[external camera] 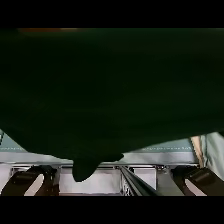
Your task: Fold the shirts.
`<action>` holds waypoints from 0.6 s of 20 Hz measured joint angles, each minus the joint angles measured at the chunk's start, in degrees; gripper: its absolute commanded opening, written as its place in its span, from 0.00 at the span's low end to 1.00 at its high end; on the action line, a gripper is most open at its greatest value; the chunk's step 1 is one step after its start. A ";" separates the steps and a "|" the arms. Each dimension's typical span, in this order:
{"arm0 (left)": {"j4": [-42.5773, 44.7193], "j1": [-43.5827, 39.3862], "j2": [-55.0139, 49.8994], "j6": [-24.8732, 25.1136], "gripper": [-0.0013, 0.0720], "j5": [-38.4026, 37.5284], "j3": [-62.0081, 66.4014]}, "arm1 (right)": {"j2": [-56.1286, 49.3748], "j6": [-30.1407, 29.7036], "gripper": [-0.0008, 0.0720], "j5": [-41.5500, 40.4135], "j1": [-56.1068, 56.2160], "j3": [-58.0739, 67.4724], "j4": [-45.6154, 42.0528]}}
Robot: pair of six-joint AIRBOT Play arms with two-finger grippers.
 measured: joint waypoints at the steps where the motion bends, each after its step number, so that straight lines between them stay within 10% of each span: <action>1: 0.87 0.00 0.46 -0.26 0.06 -1.81 -1.95 | 1.09 0.68 0.04 1.33 0.00 -3.30 -0.07; 6: 2.10 0.00 0.48 -1.09 0.06 -1.75 -22.49 | 7.17 2.60 0.04 -4.20 0.00 -34.51 -2.19; 12: -0.92 -0.11 -8.48 0.07 0.06 19.10 -49.40 | -0.24 10.36 0.04 -30.88 -4.52 -65.72 -11.28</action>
